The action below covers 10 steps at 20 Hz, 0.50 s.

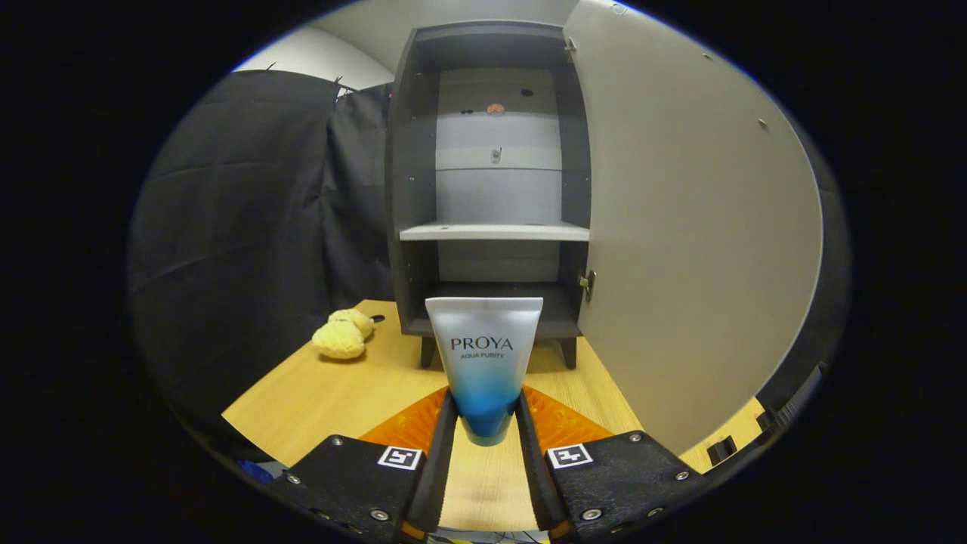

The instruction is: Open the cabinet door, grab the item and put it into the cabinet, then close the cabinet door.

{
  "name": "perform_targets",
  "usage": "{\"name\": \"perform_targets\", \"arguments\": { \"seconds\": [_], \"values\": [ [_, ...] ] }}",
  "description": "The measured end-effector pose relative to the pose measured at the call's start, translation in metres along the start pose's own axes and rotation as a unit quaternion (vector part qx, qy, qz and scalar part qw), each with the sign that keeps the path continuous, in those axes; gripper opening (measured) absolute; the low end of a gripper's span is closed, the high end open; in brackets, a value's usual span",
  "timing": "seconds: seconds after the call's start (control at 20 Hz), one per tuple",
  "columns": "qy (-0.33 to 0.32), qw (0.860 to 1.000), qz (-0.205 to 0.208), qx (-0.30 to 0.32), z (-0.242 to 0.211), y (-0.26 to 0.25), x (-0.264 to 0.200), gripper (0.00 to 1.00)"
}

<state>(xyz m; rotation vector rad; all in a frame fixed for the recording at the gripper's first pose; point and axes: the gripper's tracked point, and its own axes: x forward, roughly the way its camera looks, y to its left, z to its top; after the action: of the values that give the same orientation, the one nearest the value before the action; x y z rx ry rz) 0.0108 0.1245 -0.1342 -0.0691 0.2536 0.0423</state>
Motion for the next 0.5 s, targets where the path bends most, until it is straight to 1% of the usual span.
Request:
{"name": "perform_targets", "arguments": {
  "seconds": [0.15,0.35,0.5],
  "values": [
    [-0.003,1.000,-0.004,0.003,0.045,-0.001,0.025,0.46],
    [-0.030,0.999,-0.009,0.006,0.108,0.004,0.069,0.46],
    [-0.057,0.998,-0.006,0.022,0.168,0.007,0.110,0.46]
  ]
}}
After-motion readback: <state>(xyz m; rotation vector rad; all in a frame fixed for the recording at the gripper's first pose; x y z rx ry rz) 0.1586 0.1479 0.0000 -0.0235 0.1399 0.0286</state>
